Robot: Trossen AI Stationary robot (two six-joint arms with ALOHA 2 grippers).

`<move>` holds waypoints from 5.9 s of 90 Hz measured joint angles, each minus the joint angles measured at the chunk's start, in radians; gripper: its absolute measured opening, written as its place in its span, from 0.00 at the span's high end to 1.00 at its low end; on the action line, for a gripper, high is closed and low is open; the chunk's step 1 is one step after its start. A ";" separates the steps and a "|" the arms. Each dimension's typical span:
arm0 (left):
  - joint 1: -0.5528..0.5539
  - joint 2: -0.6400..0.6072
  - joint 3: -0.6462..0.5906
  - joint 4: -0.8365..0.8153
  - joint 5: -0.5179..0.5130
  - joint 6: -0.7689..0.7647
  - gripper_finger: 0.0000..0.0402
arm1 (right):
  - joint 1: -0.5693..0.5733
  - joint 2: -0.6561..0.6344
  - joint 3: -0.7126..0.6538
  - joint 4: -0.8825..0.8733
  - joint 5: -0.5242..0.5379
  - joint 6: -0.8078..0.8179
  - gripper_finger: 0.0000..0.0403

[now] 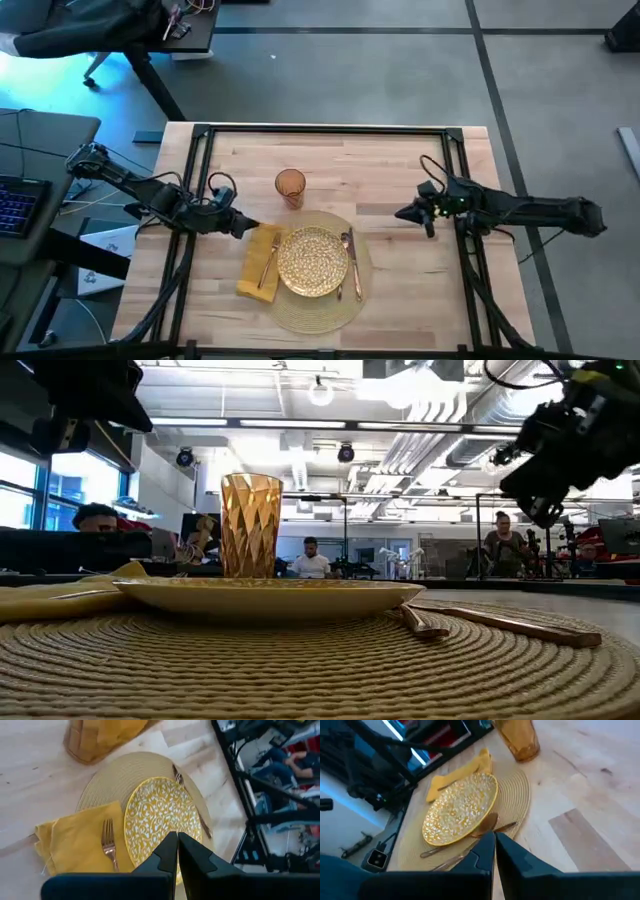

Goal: Set table place
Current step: Return to Home Position

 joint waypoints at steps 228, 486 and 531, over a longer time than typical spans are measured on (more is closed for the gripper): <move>0.478 -0.544 -0.314 0.390 0.345 1.169 1.00 | 0.048 -0.330 -0.063 -0.010 0.057 0.085 1.00; 0.382 -0.790 -0.622 0.614 0.366 1.539 1.00 | 0.048 -0.329 -0.063 -0.011 0.054 0.086 1.00; 0.350 -0.790 -0.627 0.546 0.338 1.643 1.00 | 0.048 -0.329 -0.063 -0.011 0.053 0.086 1.00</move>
